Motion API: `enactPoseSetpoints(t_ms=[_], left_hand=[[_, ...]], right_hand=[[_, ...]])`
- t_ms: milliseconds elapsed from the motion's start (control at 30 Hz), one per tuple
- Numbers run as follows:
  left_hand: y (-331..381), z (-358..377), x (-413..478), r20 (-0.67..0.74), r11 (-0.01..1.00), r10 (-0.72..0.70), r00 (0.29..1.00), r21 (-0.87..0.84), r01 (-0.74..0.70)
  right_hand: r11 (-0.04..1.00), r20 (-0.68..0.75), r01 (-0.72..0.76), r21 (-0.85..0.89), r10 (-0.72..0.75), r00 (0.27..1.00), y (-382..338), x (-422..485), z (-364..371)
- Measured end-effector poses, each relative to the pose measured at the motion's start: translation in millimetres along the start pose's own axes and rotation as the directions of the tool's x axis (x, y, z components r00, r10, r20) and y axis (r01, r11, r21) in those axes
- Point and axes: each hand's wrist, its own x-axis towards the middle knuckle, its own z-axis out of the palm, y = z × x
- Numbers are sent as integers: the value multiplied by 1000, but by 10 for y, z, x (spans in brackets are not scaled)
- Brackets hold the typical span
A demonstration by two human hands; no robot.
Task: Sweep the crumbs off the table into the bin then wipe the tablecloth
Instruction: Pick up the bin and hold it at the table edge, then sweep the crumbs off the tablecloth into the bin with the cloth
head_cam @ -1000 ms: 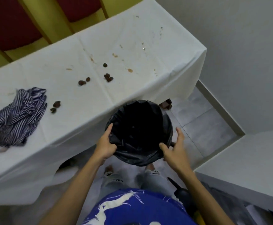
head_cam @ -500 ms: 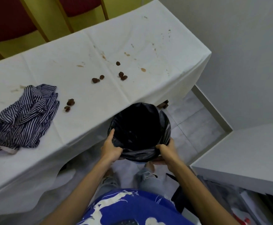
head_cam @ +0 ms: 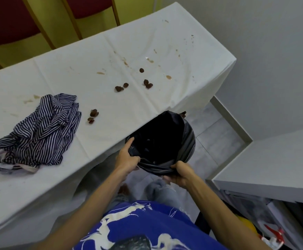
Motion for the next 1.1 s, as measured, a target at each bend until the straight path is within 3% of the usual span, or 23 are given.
enactPoseSetpoints(t_ms=[200,300,467,567,633,733,800,867,933,1000,1100], left_hand=[[150,-232,57,106,996,9,994,85,-18],[238,-380,-18,70,998,-18,997,59,14],[485,-919,-159,18,999,51,999,-10,-51],[592,-1280,-271,-113,990,83,990,-102,-95],[679,-1542,-285,-277,982,152,949,-71,-178],[740,-1903,-195,-543,937,350,764,208,-281],[679,-2111,-84,-588,871,442,678,463,-166],[558,-2294,25,-542,777,336,770,621,98],[430,-2388,99,-485,713,139,863,655,253],[384,-2416,142,-457,680,105,883,681,272],[491,-2435,157,-507,668,183,842,693,272]], right_hand=[[996,-66,86,5,-85,994,-33,46,-39],[997,-71,76,-5,-76,995,11,84,-23],[997,-67,70,-28,-72,995,21,97,134],[996,-43,78,-42,-79,996,51,78,132],[996,-42,87,-37,-89,995,39,82,117],[996,-45,92,-17,-93,995,-13,105,81],[995,-59,95,-34,-97,993,-28,135,49],[994,-64,98,-57,-102,993,-41,132,31],[993,-64,101,-63,-105,992,-57,112,31],[993,-65,103,-61,-107,992,-91,99,34],[992,-68,111,-61,-115,991,-126,107,-2]])
